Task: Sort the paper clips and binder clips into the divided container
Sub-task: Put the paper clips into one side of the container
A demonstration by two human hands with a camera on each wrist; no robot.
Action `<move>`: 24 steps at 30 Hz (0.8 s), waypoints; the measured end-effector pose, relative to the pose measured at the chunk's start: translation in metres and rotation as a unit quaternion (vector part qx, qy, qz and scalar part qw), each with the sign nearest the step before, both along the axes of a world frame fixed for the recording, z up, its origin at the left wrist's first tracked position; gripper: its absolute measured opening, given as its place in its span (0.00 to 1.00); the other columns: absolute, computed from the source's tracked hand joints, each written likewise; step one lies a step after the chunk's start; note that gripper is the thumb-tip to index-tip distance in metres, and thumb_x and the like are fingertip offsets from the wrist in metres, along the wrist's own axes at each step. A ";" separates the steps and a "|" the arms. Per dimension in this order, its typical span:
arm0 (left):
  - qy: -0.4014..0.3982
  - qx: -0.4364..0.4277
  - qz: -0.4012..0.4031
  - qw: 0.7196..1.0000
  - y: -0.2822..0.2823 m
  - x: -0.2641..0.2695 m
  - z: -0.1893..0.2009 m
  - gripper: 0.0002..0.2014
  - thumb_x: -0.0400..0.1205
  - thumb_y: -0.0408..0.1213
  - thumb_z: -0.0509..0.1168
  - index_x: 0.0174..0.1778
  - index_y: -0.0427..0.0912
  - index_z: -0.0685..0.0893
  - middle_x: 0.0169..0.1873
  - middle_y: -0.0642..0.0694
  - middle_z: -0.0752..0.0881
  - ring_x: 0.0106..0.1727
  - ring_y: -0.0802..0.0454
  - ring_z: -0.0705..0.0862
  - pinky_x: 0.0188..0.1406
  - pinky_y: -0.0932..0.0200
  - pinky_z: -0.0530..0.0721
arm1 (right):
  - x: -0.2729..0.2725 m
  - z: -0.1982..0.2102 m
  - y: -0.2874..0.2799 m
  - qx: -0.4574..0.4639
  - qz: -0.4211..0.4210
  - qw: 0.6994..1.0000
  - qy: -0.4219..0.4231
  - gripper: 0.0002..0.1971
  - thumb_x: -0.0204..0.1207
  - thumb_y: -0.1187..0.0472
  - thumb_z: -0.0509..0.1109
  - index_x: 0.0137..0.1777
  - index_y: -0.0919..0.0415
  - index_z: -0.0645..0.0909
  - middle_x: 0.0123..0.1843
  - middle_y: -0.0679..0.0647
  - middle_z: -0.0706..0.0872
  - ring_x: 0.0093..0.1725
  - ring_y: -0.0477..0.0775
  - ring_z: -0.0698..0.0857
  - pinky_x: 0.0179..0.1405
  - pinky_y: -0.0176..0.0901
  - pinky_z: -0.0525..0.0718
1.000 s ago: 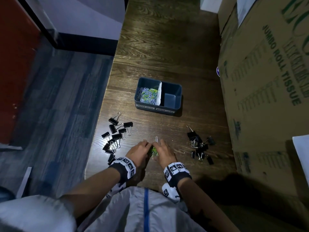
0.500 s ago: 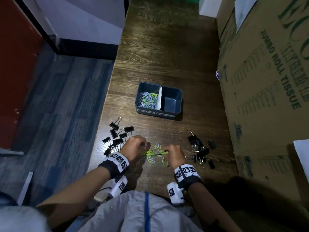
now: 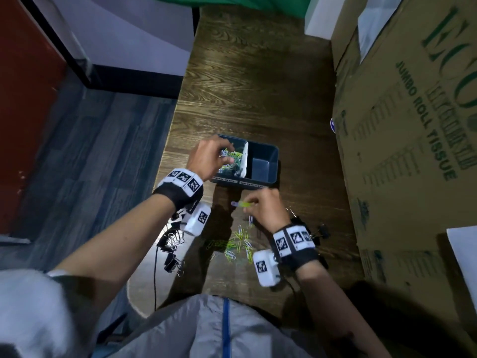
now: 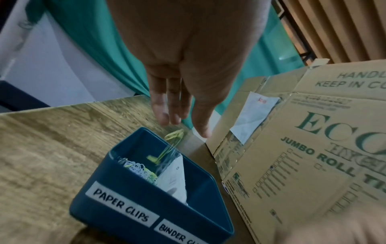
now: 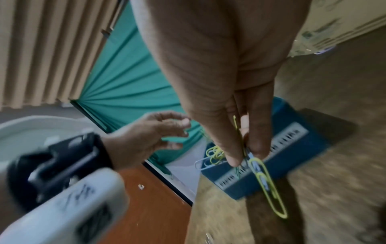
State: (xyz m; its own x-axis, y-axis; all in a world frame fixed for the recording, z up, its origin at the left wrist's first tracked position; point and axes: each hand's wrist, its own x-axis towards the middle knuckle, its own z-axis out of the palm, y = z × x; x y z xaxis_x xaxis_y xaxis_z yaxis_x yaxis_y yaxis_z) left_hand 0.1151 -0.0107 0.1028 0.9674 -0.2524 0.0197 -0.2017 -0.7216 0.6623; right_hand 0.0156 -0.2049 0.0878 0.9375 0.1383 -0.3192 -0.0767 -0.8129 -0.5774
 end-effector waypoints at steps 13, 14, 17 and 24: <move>0.185 0.183 -0.071 0.963 0.035 -0.127 -0.098 0.13 0.74 0.30 0.68 0.52 0.48 0.85 0.48 0.46 0.88 0.51 0.45 0.87 0.44 0.52 0.84 | 0.098 0.026 0.033 -0.008 -0.032 0.991 -0.127 0.14 0.69 0.62 0.84 0.55 0.55 0.92 0.52 0.58 0.93 0.53 0.59 0.90 0.57 0.55 0.89; 0.193 0.185 -0.082 0.960 0.036 -0.133 -0.102 0.11 0.75 0.32 0.69 0.52 0.47 0.84 0.49 0.45 0.87 0.51 0.45 0.86 0.46 0.52 0.83 | 0.088 0.019 0.028 -0.003 -0.035 0.992 -0.123 0.13 0.70 0.62 0.83 0.55 0.55 0.92 0.51 0.59 0.93 0.51 0.59 0.90 0.56 0.55 0.89; 0.226 0.173 -0.102 0.953 0.039 -0.149 -0.111 0.10 0.75 0.36 0.71 0.52 0.46 0.84 0.50 0.45 0.84 0.51 0.45 0.84 0.47 0.54 0.81 | 0.046 -0.018 0.010 0.003 -0.010 0.998 -0.068 0.11 0.71 0.67 0.81 0.52 0.58 0.92 0.47 0.58 0.93 0.46 0.54 0.90 0.54 0.53 0.90; 0.244 0.170 -0.098 0.950 0.030 -0.174 -0.116 0.22 0.74 0.35 0.70 0.62 0.43 0.71 0.54 0.42 0.77 0.51 0.41 0.82 0.50 0.49 0.81 | -0.062 -0.101 -0.028 -0.115 0.008 0.980 0.164 0.28 0.69 0.60 0.84 0.67 0.49 0.79 0.66 0.54 0.83 0.59 0.55 0.85 0.55 0.49 0.86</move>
